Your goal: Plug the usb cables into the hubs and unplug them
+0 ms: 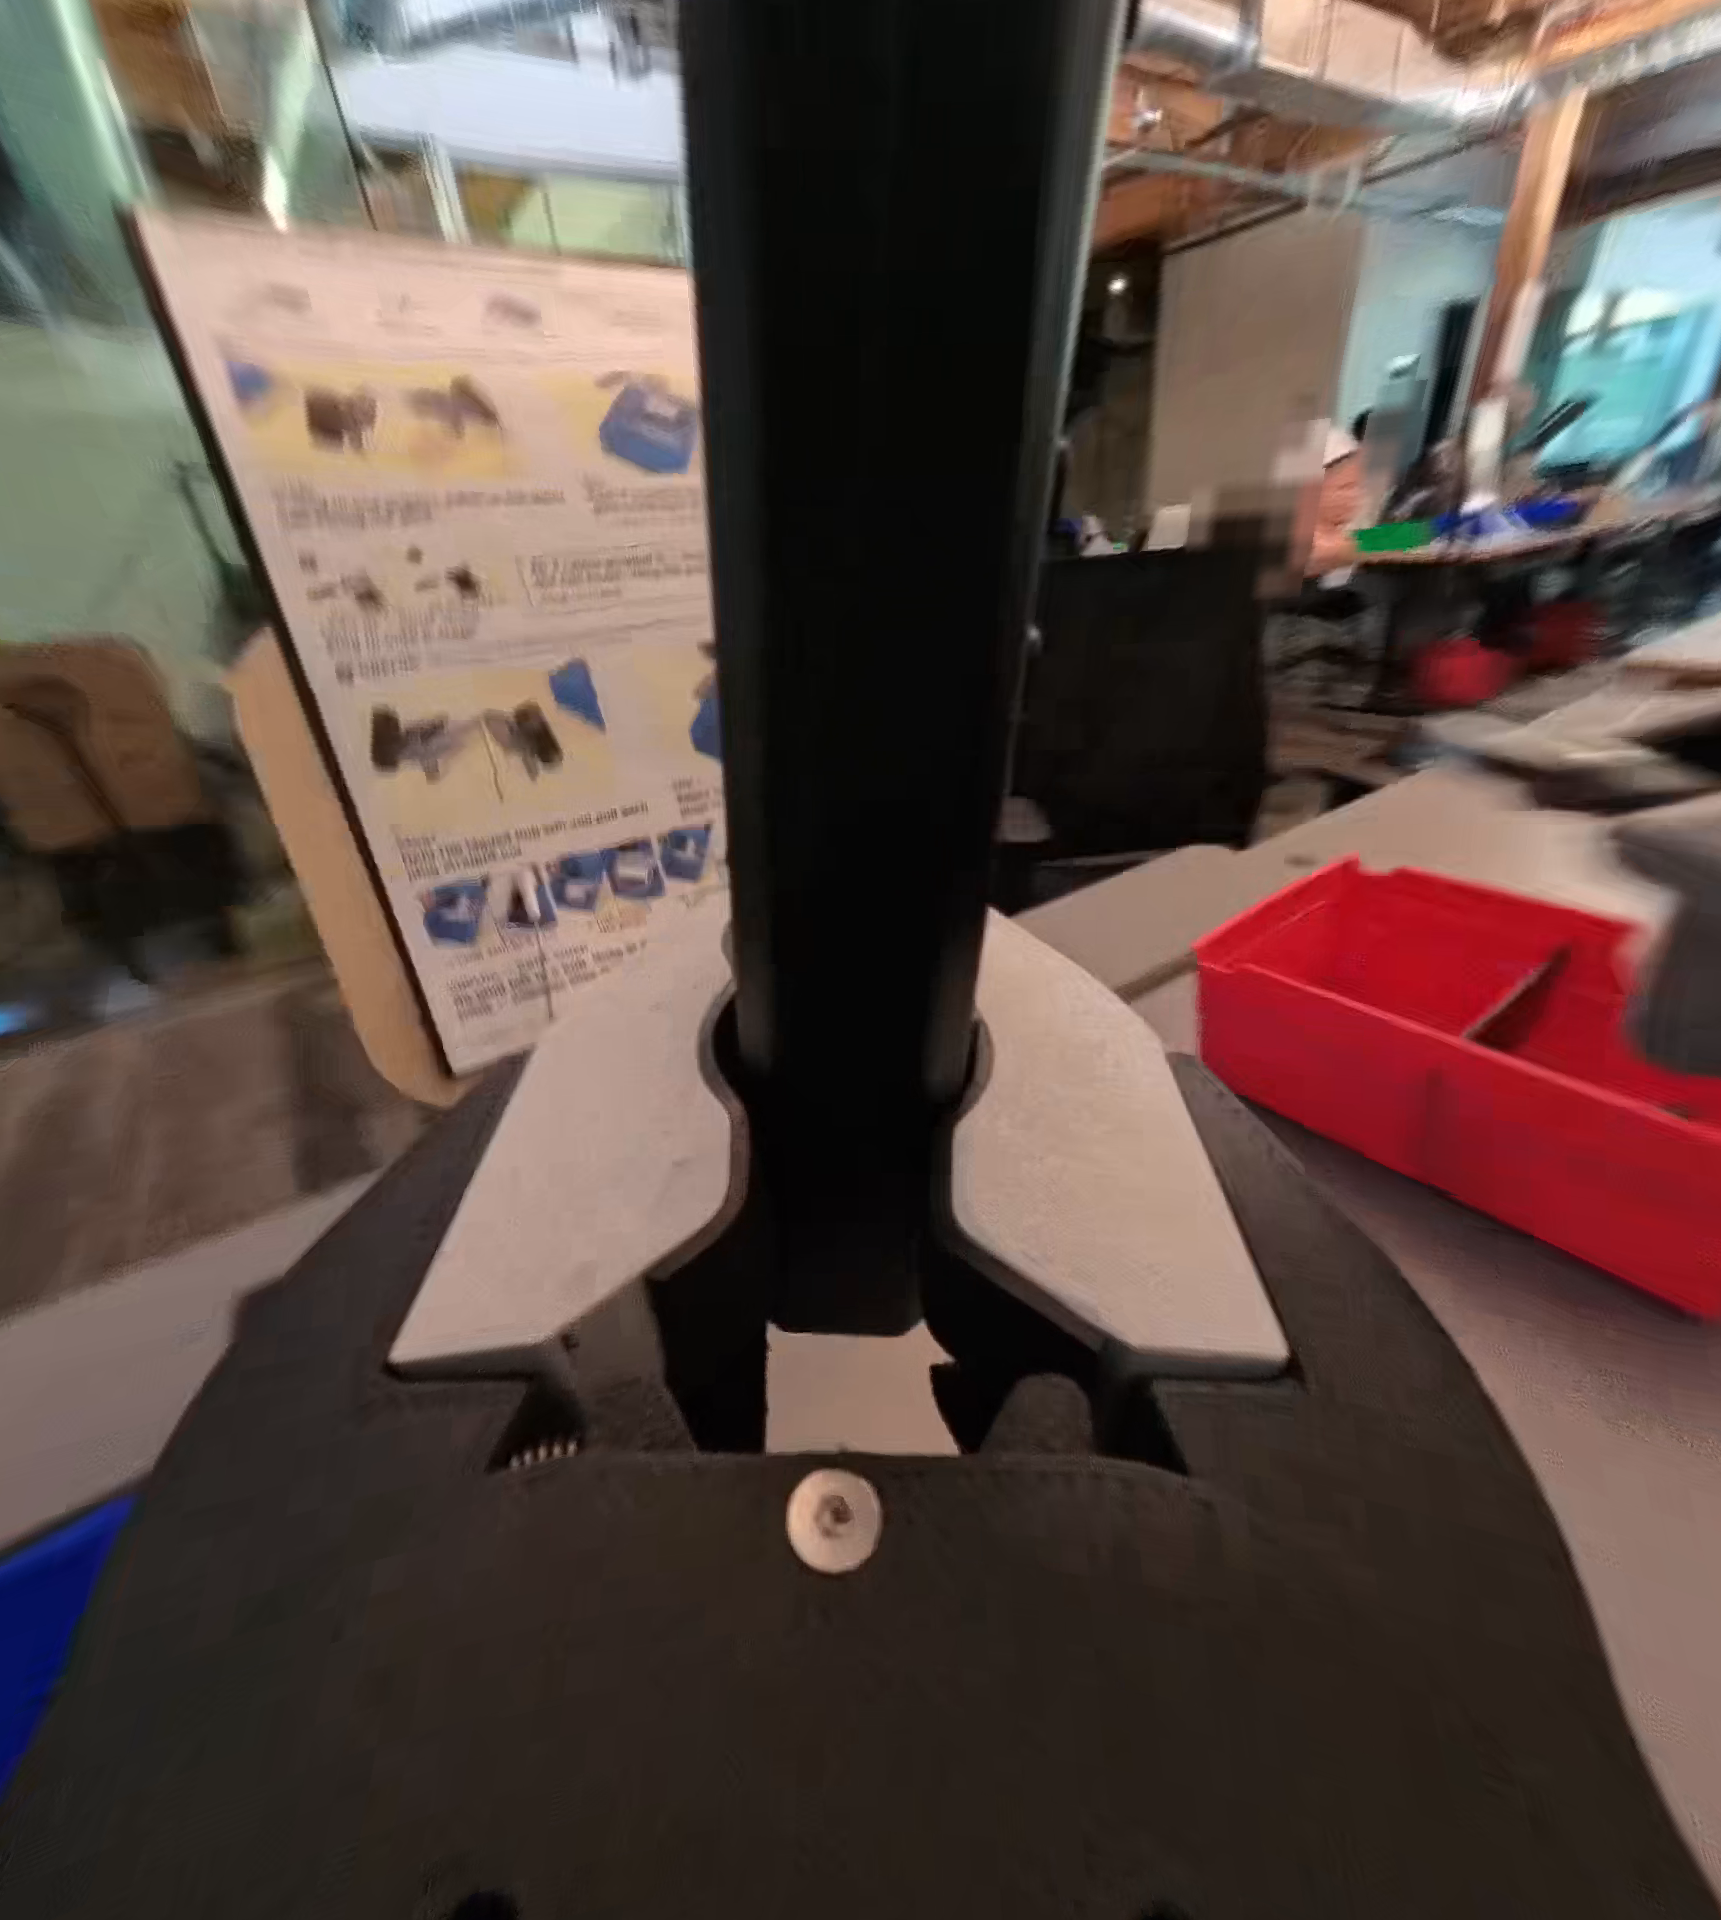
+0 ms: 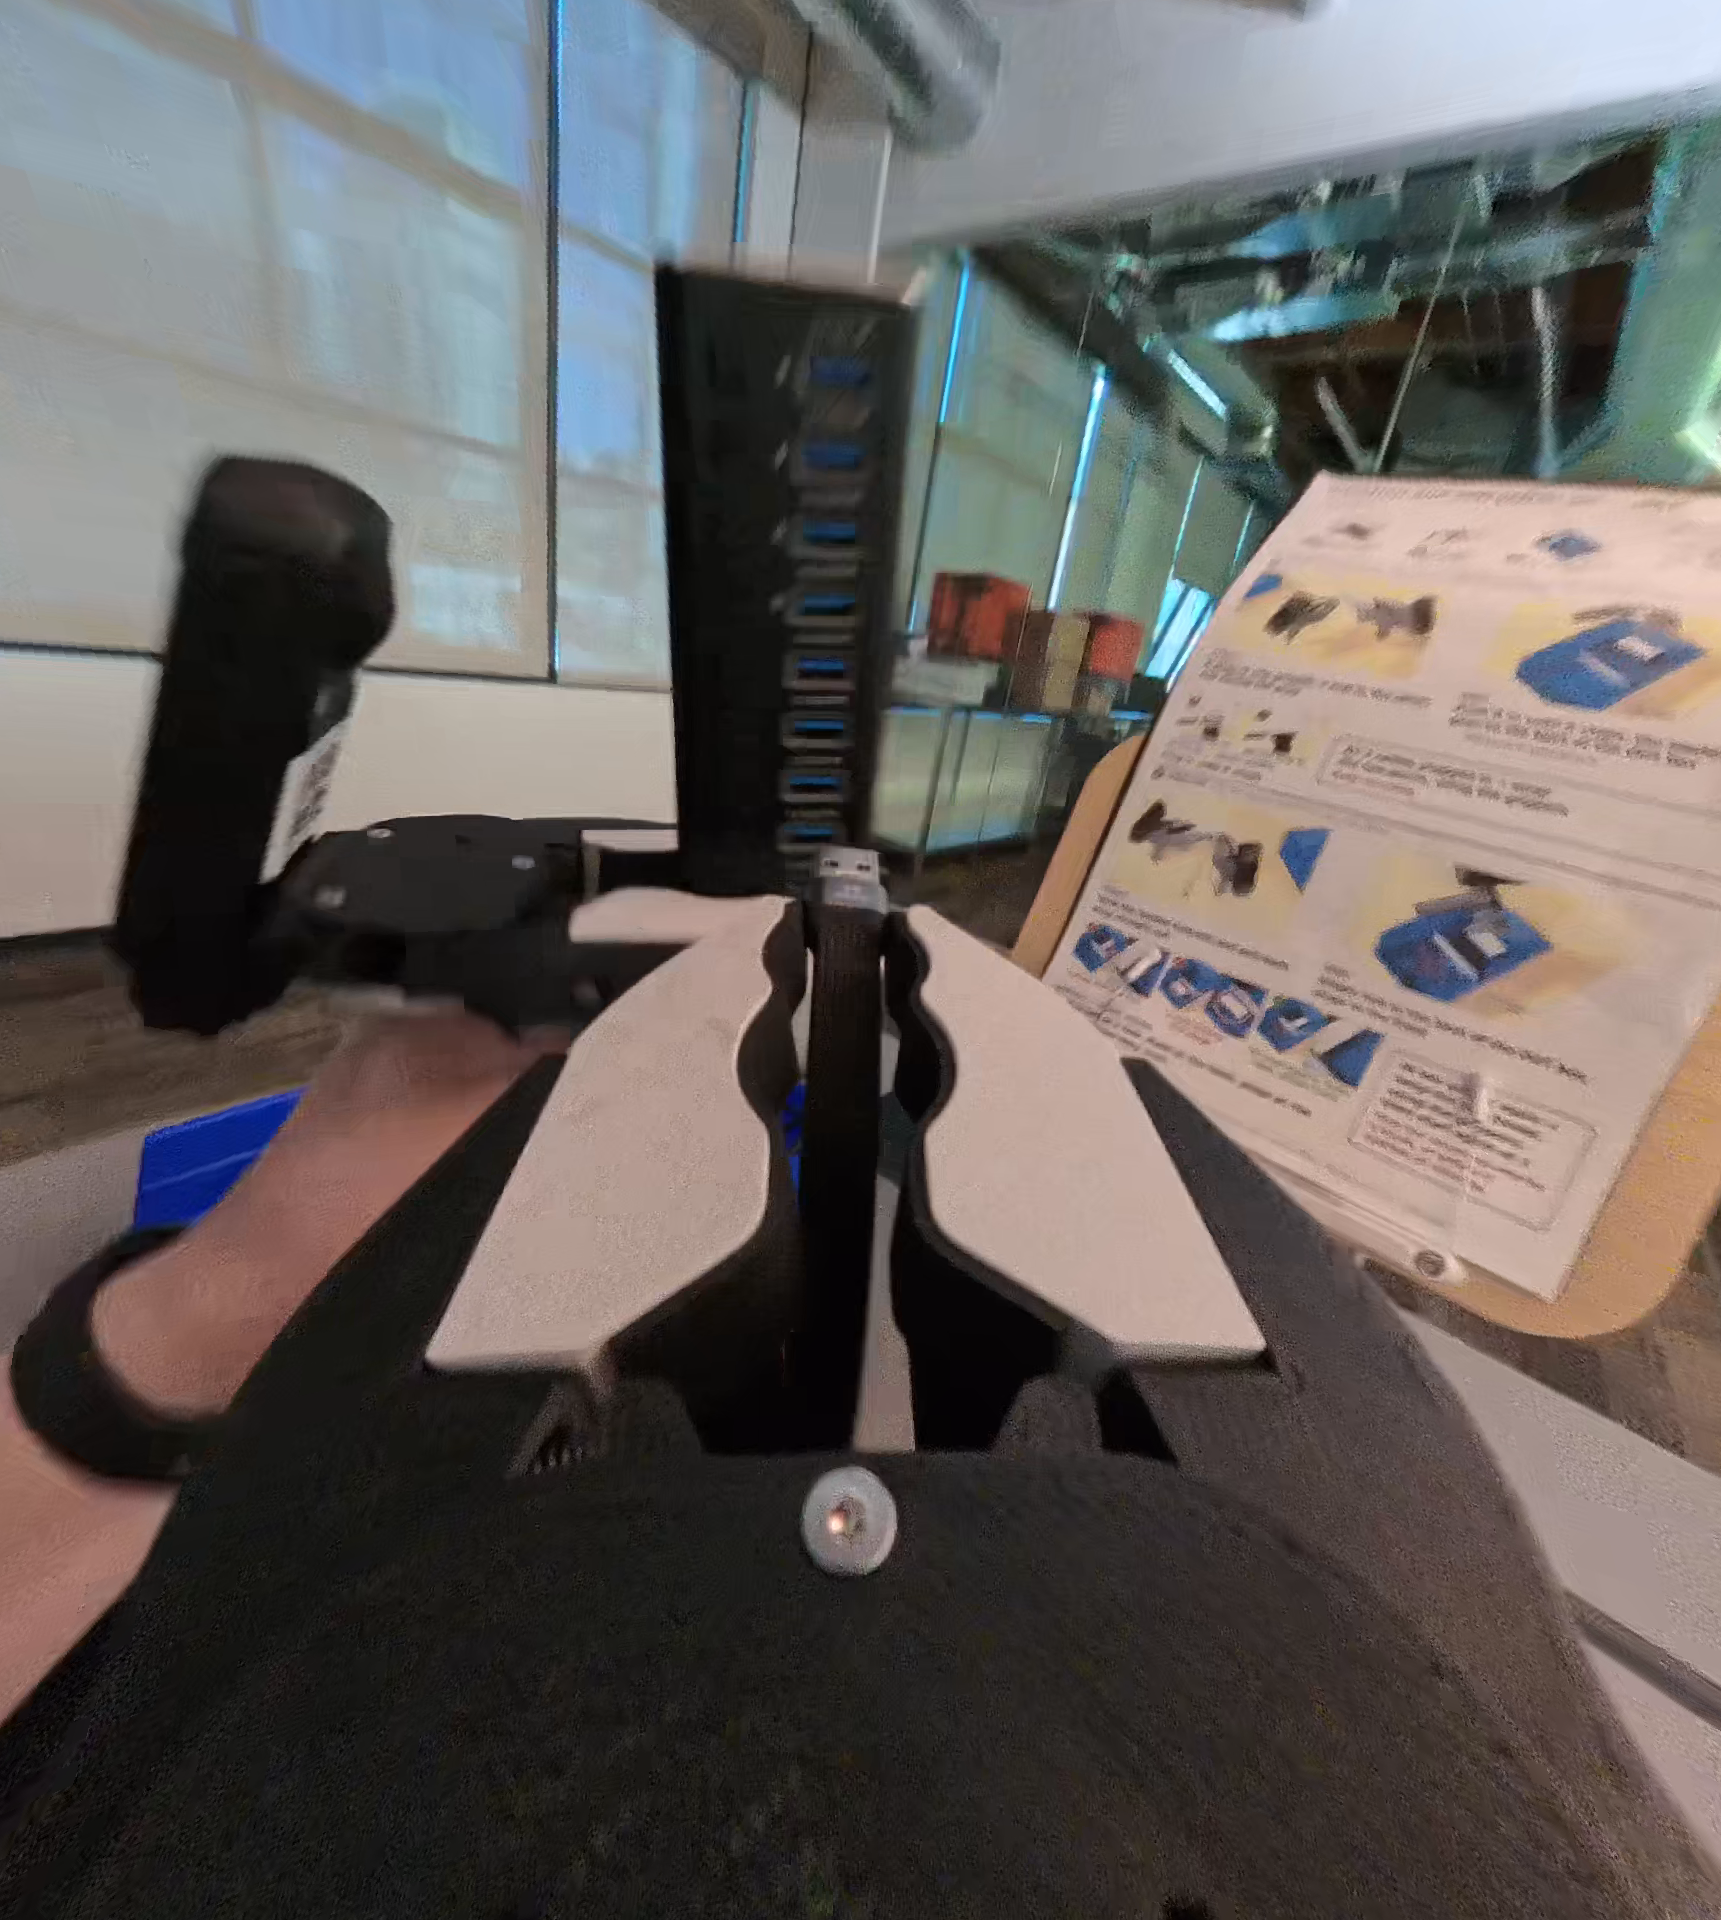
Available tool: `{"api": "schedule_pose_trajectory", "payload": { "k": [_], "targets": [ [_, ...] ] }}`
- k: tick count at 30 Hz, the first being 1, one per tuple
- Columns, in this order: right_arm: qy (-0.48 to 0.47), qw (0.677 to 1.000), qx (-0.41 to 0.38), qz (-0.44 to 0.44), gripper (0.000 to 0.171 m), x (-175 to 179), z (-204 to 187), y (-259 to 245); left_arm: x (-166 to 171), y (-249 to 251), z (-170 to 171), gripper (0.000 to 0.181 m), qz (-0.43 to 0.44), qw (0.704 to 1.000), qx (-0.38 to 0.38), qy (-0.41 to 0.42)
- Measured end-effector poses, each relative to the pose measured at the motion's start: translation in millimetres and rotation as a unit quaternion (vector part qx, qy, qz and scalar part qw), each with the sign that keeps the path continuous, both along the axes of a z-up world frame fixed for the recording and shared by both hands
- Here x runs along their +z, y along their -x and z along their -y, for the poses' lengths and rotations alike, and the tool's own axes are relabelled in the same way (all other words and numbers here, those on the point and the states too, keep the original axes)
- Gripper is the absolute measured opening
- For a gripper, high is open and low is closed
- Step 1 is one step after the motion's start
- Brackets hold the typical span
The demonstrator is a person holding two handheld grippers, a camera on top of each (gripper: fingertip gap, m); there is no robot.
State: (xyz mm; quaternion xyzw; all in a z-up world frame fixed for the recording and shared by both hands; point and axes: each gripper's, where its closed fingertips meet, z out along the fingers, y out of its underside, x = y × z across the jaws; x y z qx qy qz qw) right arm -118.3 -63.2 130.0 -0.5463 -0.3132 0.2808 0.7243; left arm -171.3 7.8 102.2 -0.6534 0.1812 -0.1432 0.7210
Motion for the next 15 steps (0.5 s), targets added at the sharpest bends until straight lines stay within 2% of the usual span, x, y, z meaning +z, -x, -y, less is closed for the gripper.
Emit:
{"api": "schedule_pose_trajectory", "payload": {
  "k": [1,4,8,10,11,15],
  "targets": [
    [-0.007,1.0,-0.011,-0.002,0.016,3.1,1.4,-11.9,0.4,15.4,-1.0,0.031,0.036,0.998,-0.029,0.03],
    [-0.025,0.998,-0.043,0.038,0.016,11.4,-6.1,-60.6,7.7,58.5,5.9,0.03,0.07,0.996,-0.031,0.047],
    [-0.005,0.989,0.057,0.133,0.016,27.2,-10.5,-137.2,31.7,59.2,30.7,0.033,0.071,0.995,-0.073,-0.002],
    [0.009,0.967,0.094,0.236,0.016,5.2,-26.1,-179.1,39.3,50.0,39.5,0.032,0.069,0.993,-0.091,-0.017],
    [0.018,0.961,0.081,0.265,0.016,-7.1,-42.4,-204.5,41.2,45.4,42.4,0.032,0.068,0.993,-0.099,-0.018],
    [0.17,0.926,0.087,0.325,0.016,-91.6,-79.6,-290.1,39.5,27.5,45.9,0.031,0.05,0.992,-0.119,-0.014]
  ]
}}
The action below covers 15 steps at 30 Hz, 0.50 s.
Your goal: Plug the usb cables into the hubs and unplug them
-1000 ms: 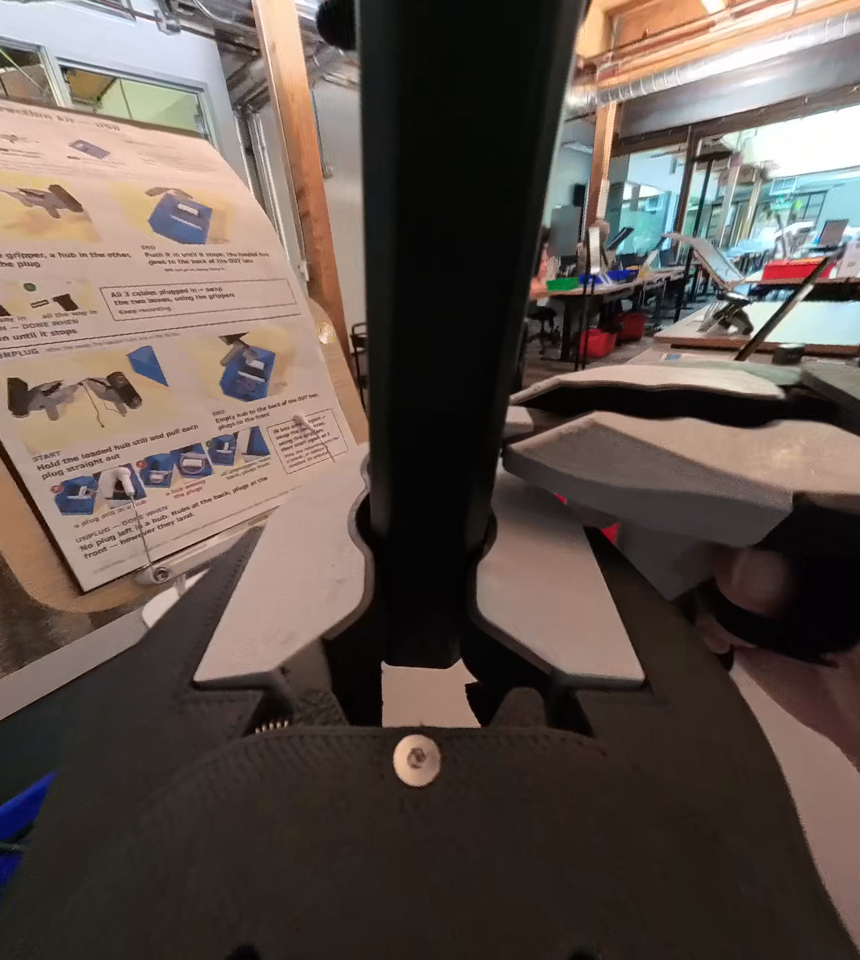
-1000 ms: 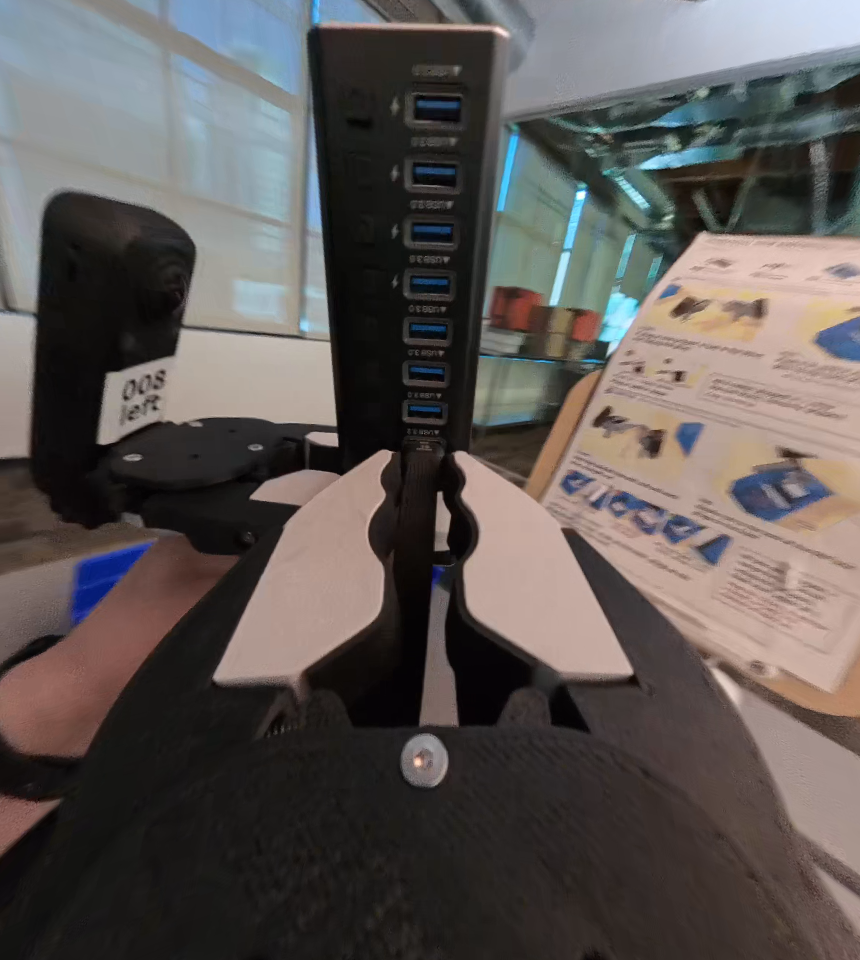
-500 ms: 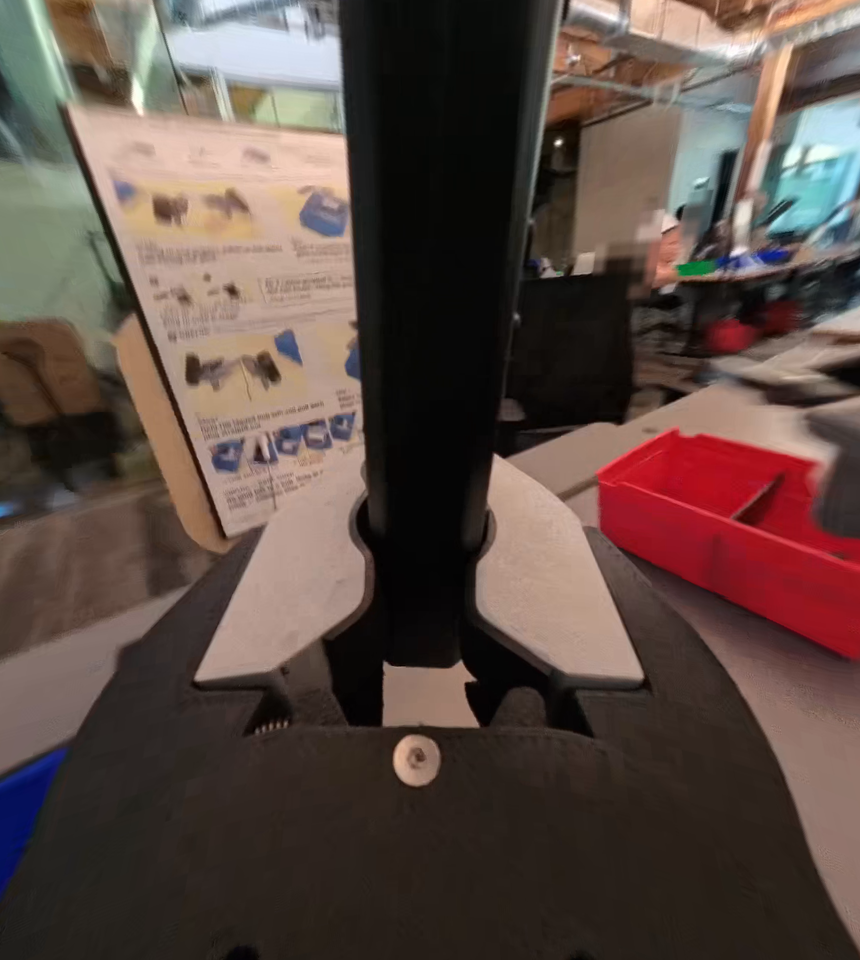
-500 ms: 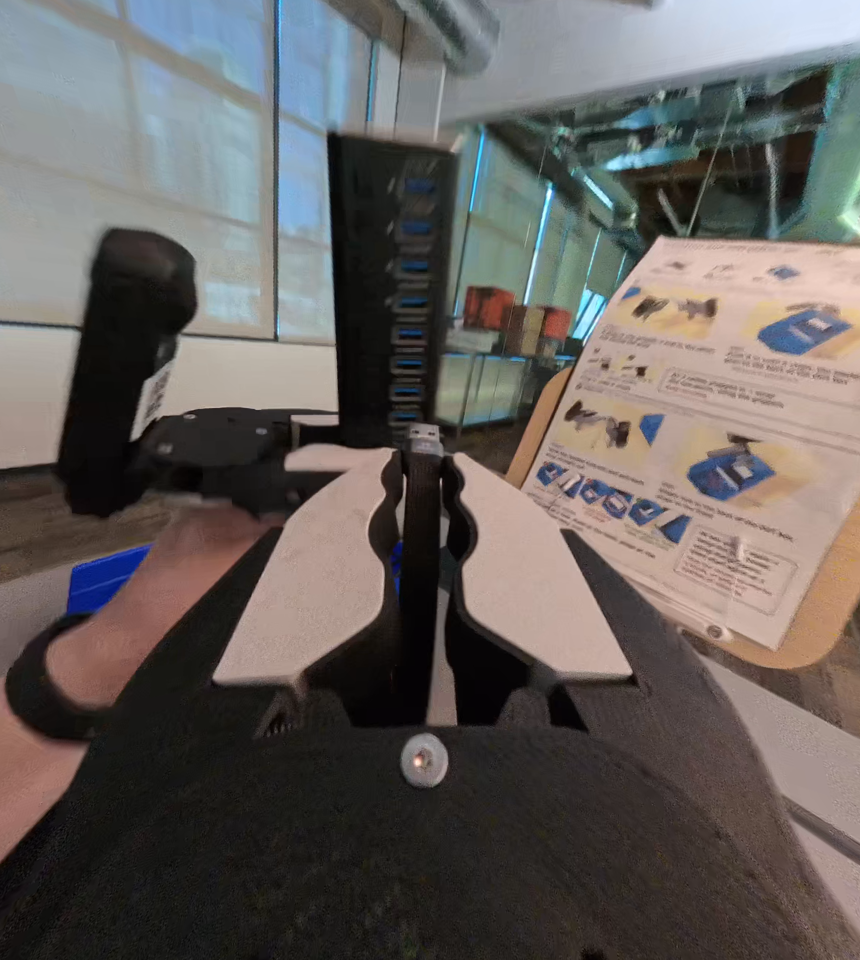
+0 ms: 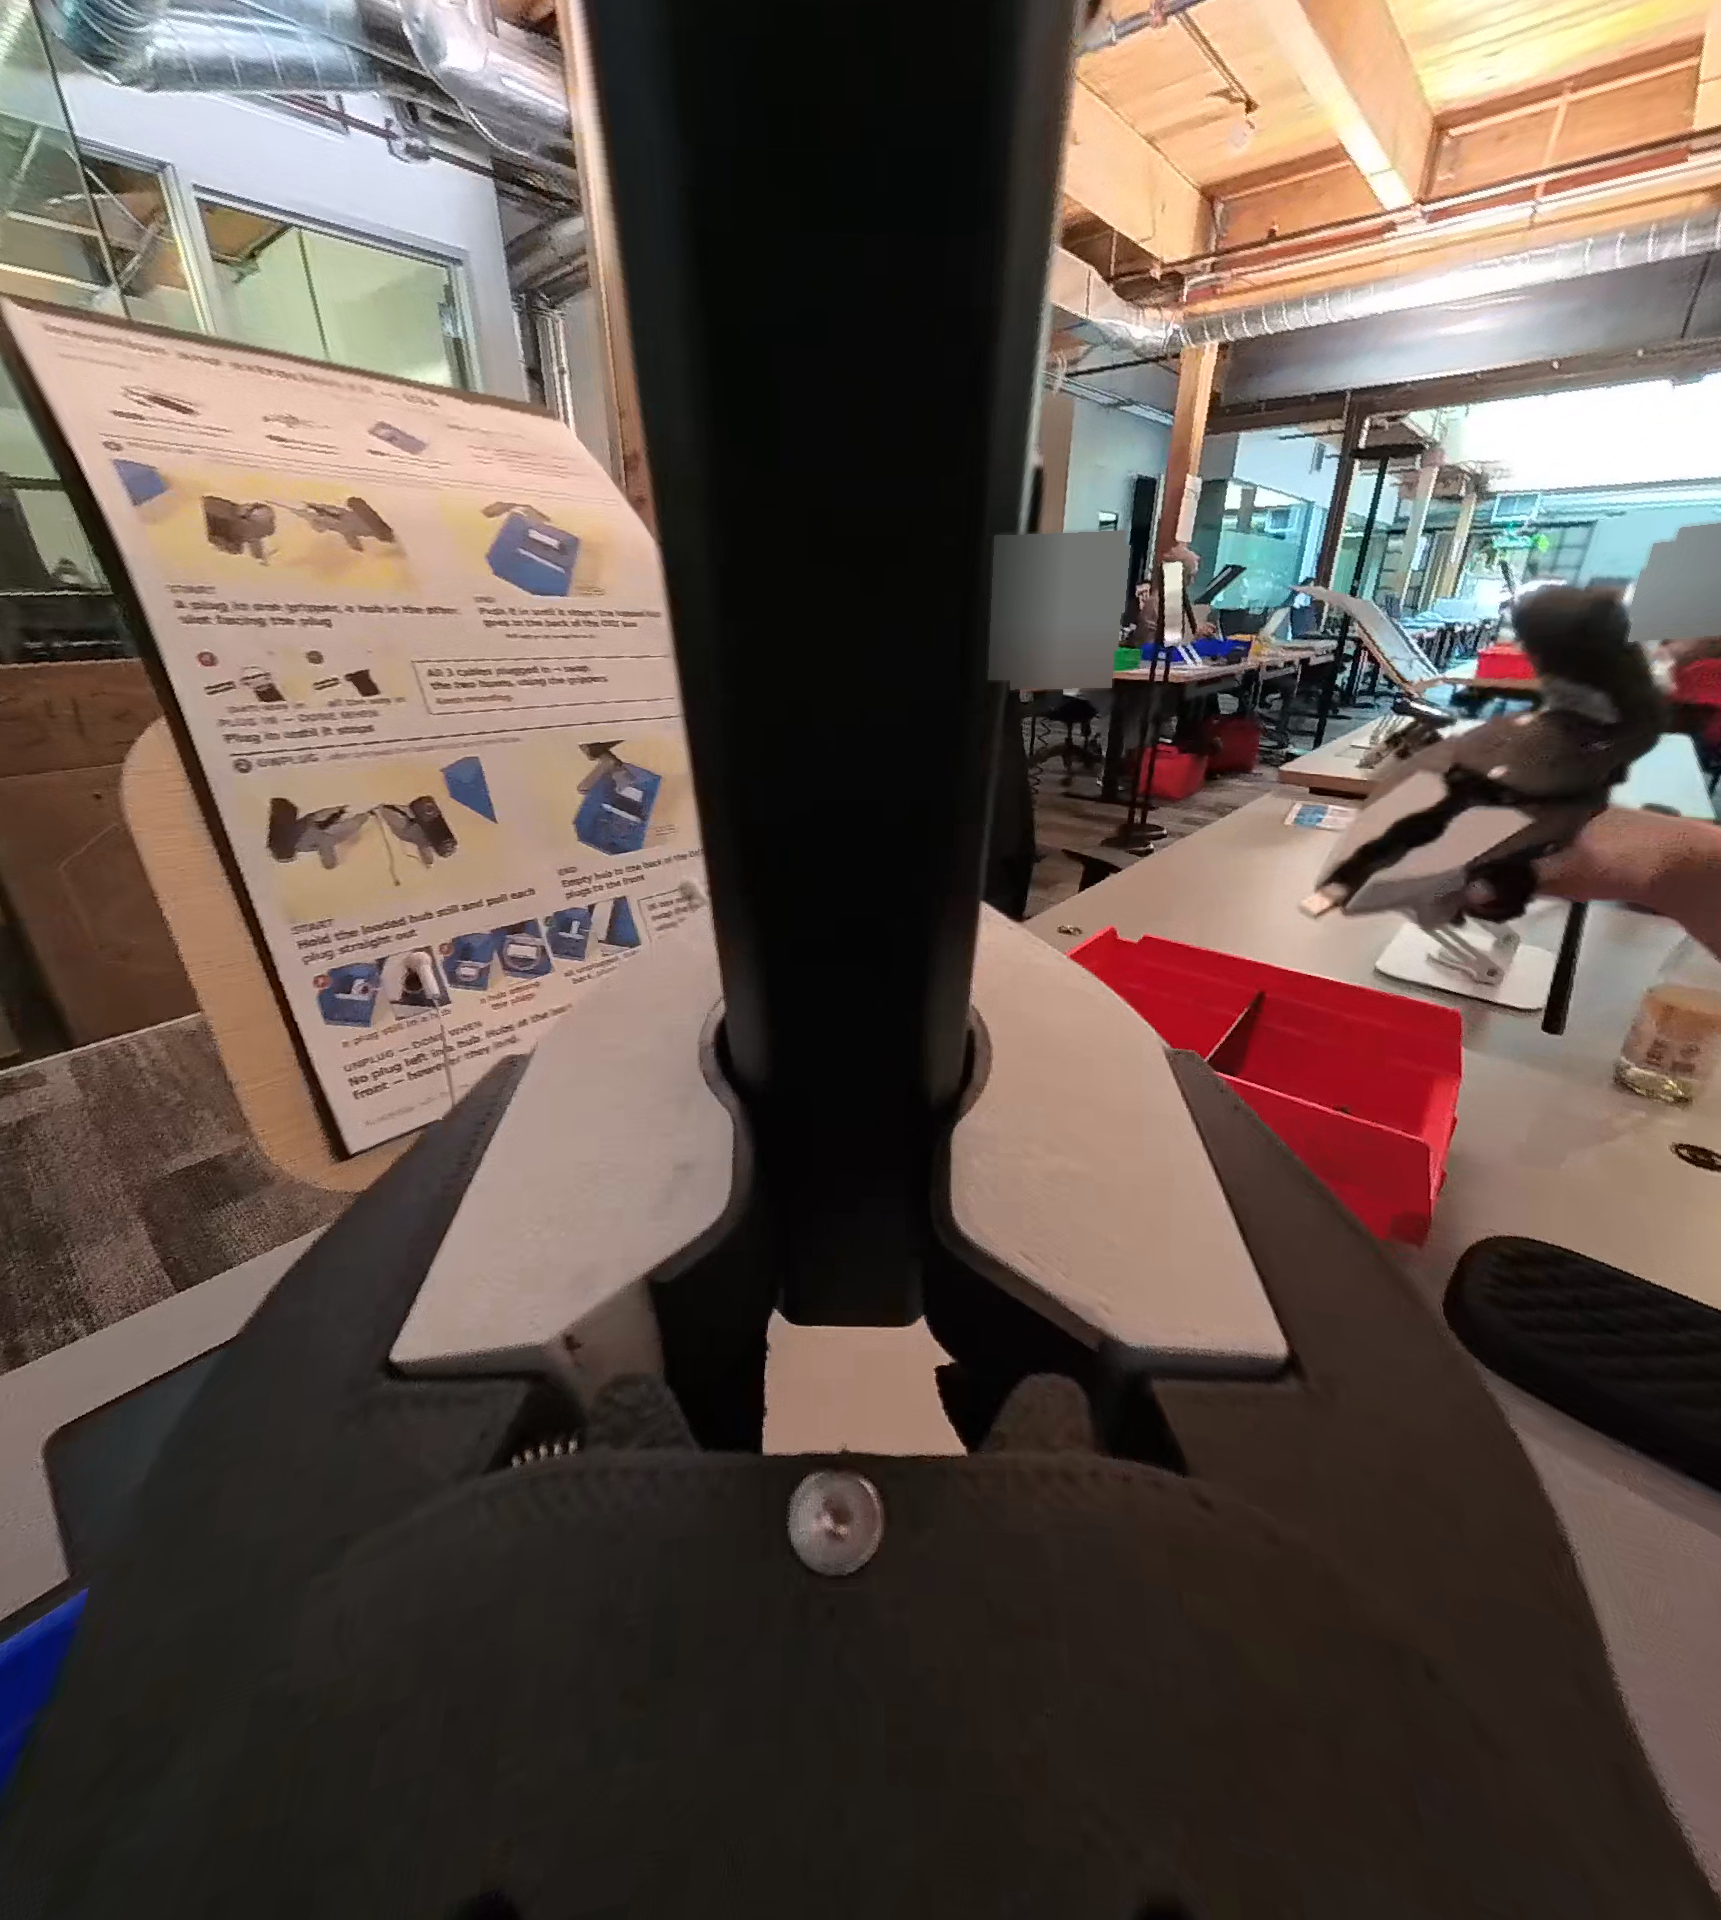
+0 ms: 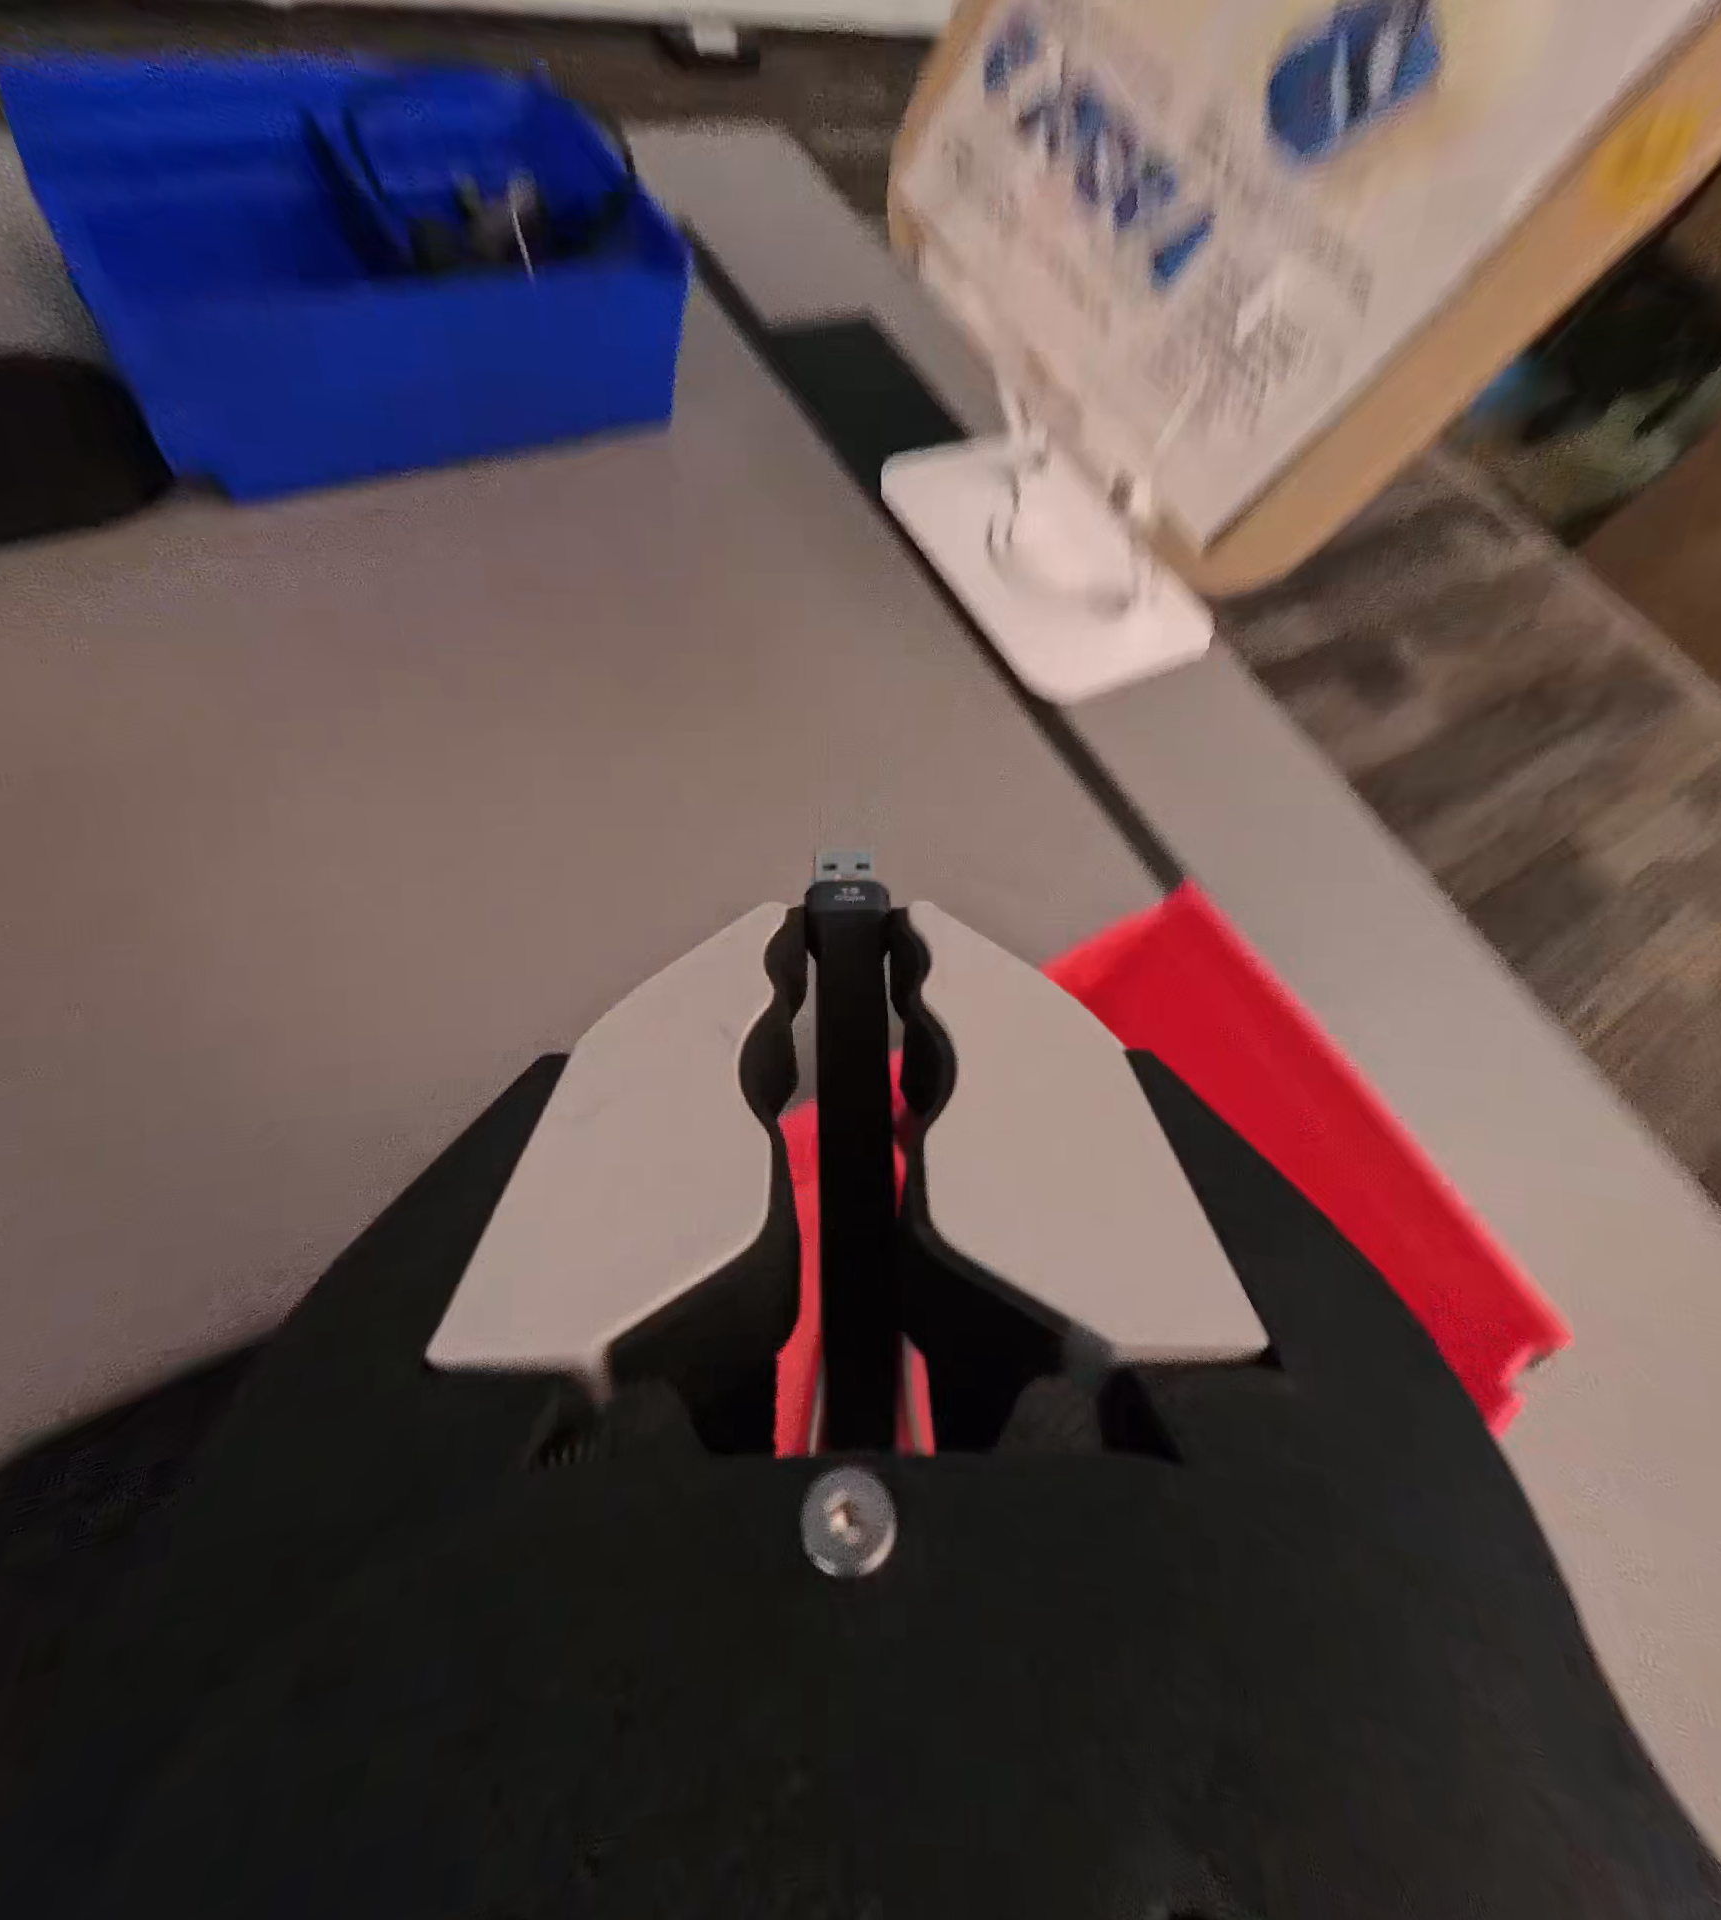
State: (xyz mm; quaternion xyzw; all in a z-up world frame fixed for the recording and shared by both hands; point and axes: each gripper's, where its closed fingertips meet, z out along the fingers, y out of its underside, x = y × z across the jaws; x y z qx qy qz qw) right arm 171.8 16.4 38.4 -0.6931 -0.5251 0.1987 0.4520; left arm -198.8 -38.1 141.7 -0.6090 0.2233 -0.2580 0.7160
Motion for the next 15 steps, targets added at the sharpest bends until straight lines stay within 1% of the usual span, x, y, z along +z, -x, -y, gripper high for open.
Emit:
{"api": "schedule_pose_trajectory", "payload": {
  "k": [1,3,6,8,11,12,13,14,15],
  "targets": [
    [0.024,1.0,-0.003,0.009,0.016,-21.1,-2.8,-13.4,-0.7,-4.6,0.2,0.035,-0.002,1.0,-0.005,0.002],
    [0.074,0.996,-0.015,0.035,0.016,-64.8,-6.7,-32.9,-2.0,-15.6,2.0,0.034,-0.003,1.0,-0.023,0.005],
    [0.13,0.983,-0.049,0.121,0.017,-133.1,-14.0,-58.7,-5.7,-30.6,3.6,0.032,-0.013,0.999,-0.04,0.009],
    [0.155,0.973,-0.065,0.159,0.016,-167.1,-17.9,-66.4,-10.9,-40.1,2.5,0.031,-0.034,0.999,-0.04,0.013],
    [0.154,0.965,-0.095,0.187,0.019,-195.6,-29.6,-69.4,-21.7,-57.7,0.6,0.031,-0.071,0.996,-0.047,0.021],
    [0.149,0.963,-0.115,0.193,0.027,-200.4,-35.3,-71.1,-26.2,-64.0,-0.1,0.035,-0.083,0.995,-0.052,0.024],
    [0.156,0.958,-0.124,0.206,0.034,-203.8,-36.6,-74.3,-30.7,-70.0,-1.2,0.031,-0.095,0.994,-0.054,0.027],
    [0.163,0.956,-0.13,0.208,0.035,-204.0,-36.9,-76.3,-34.7,-75.1,-2.7,0.031,-0.106,0.993,-0.053,0.028],
    [0.163,0.957,-0.133,0.201,0.041,-200.5,-37.3,-76.8,-38.2,-80.3,-3.7,0.035,-0.114,0.992,-0.054,0.028]
  ]
}}
